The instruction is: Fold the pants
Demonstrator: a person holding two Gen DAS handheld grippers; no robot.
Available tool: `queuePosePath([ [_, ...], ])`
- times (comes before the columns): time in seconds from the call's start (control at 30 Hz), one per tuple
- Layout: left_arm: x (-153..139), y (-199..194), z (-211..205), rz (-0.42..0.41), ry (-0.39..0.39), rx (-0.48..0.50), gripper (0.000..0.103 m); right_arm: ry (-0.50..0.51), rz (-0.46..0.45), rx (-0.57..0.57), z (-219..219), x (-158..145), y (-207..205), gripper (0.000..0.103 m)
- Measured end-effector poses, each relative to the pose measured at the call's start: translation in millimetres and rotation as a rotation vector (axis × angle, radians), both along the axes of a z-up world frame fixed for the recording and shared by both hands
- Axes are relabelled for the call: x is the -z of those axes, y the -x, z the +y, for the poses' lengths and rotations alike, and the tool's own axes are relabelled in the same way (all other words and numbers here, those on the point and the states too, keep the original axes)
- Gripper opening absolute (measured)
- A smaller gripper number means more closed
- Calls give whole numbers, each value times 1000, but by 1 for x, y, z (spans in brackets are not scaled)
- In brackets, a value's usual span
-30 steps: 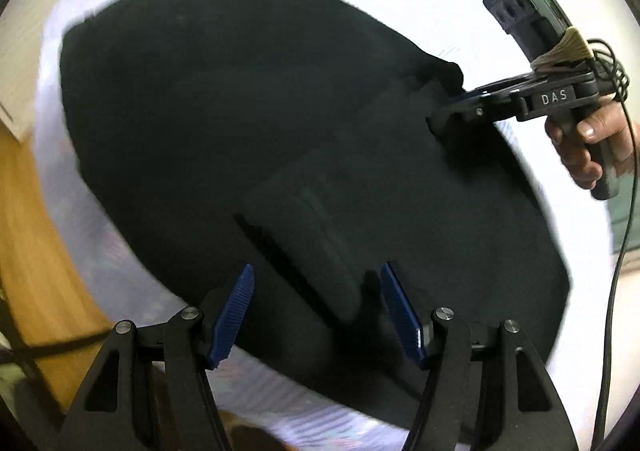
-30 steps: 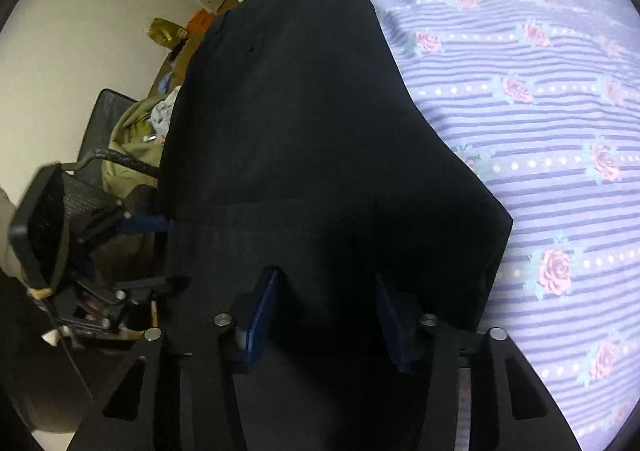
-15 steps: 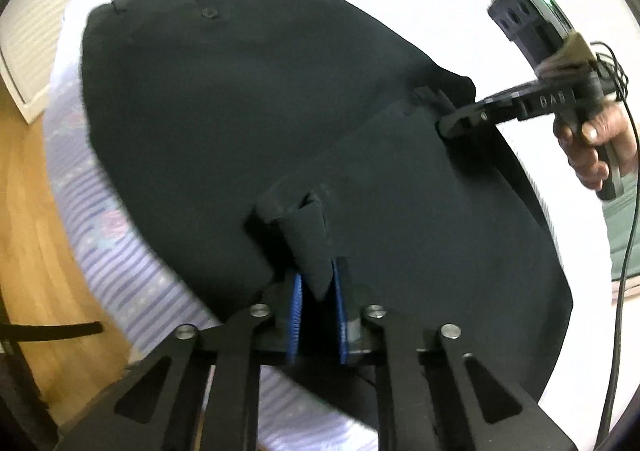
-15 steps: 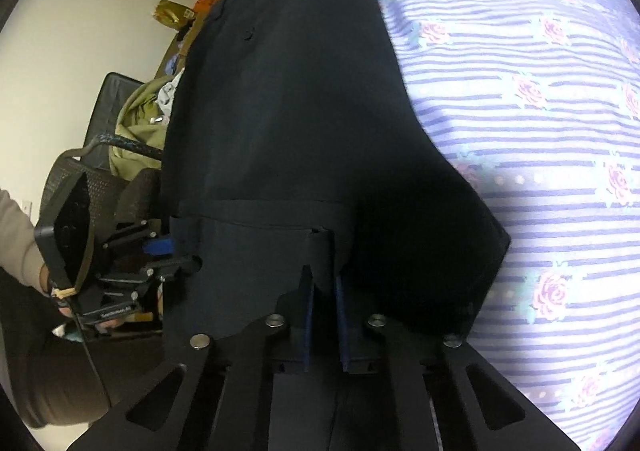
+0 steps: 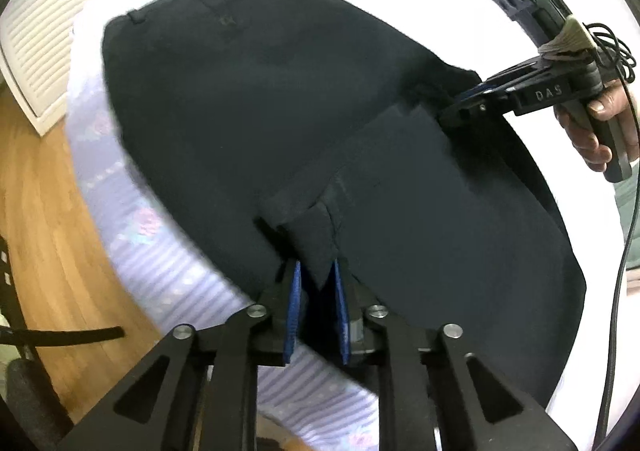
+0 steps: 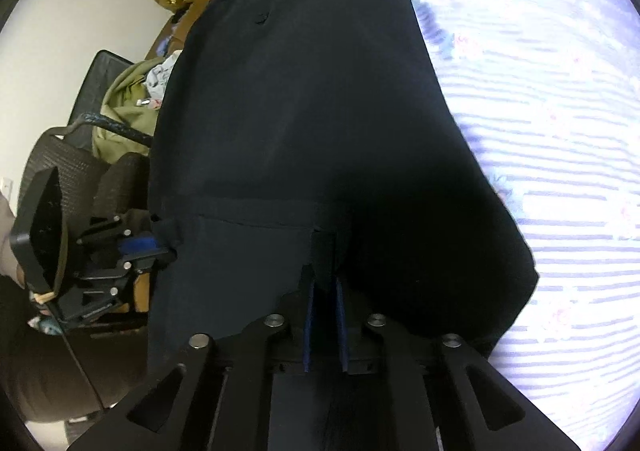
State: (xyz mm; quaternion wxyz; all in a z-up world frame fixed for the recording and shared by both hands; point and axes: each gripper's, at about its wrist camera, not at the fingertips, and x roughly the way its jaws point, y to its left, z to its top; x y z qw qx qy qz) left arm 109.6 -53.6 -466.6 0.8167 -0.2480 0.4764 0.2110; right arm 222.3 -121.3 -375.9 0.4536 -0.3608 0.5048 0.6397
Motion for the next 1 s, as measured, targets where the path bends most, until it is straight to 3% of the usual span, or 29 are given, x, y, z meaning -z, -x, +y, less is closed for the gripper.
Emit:
queuePosePath([
  [0.03,-7,4,2,-5,0,-2,23,-18,-43,-5,-2,-8,2,27],
  [0.17,-45,15,26,-31,-33,5,32,-45,-105,-9,-2,-42,3,33],
  [0.23,-63,14,50,-59,-50,-31,53,-68,-104,-33,8,-64,1,40],
  [0.3,-76,15,88,-100,-56,-78,65,-94,-112,-48,31,-83,-5,54],
  [0.4,-77,8,138,-151,-42,-111,70,-113,-112,-56,83,-99,-19,60],
  [0.5,-65,11,183,-126,-42,-168,70,-132,-113,-67,142,-103,-21,60],
  [0.67,-49,13,246,-94,3,-265,70,-98,-84,-104,229,-89,-24,60],
  [0.73,-36,4,261,-40,30,-270,70,-81,-67,-121,257,-80,-21,60],
  [0.83,-13,-4,281,-16,131,-280,70,-33,-66,-144,289,-59,-6,60],
  [1.0,12,-9,300,-42,250,-296,75,66,12,-171,315,-32,-18,60],
])
